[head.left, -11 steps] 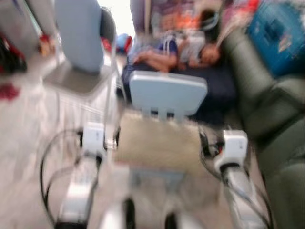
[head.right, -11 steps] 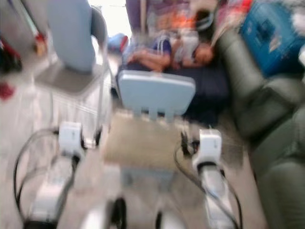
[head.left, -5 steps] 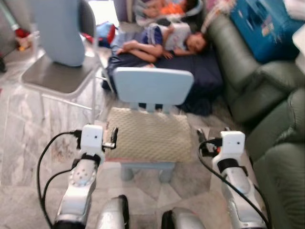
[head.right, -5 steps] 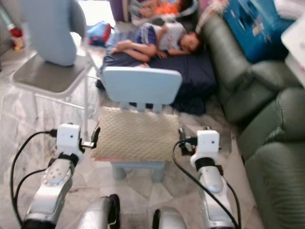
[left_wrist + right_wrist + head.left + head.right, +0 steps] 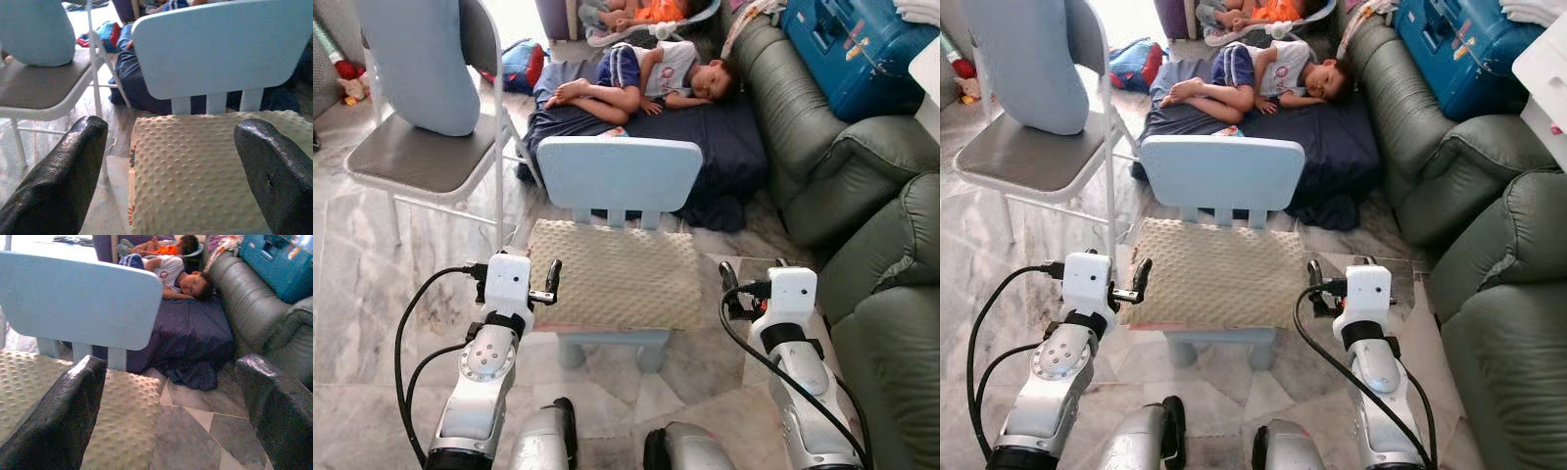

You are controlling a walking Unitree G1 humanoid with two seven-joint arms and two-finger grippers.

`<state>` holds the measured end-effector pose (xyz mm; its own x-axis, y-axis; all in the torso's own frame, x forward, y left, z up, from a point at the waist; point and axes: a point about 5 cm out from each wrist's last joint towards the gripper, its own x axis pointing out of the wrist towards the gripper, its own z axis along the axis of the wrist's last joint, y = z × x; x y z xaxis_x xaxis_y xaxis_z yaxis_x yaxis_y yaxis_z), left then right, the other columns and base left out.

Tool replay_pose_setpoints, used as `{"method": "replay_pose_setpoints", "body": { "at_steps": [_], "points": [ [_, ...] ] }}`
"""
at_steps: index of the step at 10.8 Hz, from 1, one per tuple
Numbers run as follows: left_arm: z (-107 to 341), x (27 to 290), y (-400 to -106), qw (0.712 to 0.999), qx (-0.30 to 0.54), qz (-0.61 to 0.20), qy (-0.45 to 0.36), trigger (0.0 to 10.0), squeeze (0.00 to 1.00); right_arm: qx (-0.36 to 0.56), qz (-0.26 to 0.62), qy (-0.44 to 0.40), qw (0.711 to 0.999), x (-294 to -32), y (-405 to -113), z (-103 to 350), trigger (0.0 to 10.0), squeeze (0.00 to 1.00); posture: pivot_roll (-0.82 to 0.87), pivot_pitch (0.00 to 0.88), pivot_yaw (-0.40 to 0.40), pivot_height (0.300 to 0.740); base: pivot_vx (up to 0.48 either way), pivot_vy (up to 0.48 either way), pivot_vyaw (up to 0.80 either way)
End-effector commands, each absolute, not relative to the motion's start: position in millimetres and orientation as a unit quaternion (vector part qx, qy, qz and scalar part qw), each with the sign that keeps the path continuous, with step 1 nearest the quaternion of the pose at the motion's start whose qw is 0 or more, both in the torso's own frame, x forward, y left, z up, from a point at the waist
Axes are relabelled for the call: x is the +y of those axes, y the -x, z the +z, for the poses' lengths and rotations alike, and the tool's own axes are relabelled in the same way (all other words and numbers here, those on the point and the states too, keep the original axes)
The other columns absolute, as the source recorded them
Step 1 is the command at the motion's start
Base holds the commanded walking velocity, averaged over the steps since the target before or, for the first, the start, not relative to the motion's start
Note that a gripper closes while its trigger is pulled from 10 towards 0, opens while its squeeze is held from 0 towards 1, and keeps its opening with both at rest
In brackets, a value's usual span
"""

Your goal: Move the pillow to the sofa

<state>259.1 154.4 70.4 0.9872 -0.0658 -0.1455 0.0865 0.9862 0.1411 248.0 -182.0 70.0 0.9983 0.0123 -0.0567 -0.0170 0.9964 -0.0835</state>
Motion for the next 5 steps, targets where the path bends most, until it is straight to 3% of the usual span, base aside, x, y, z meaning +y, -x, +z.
{"method": "replay_pose_setpoints", "body": {
  "at_steps": [1,5],
  "points": [
    [66.6,155.8,-256.3,0.993,0.081,-0.032,-0.078,10.0,0.00,0.025,0.009,0.033,0.999,-181.2,-247.6,70.3,10.0,0.00,-0.04,0.172,-0.042,0.740,0.000,0.000,0.00],
    [65.4,157.1,-254.5,0.994,0.081,-0.019,-0.070,10.0,0.00,0.026,0.013,0.037,0.999,-181.6,-248.0,70.5,10.0,0.00,-0.04,0.174,-0.050,0.735,0.000,0.000,0.00]
  ]
}}
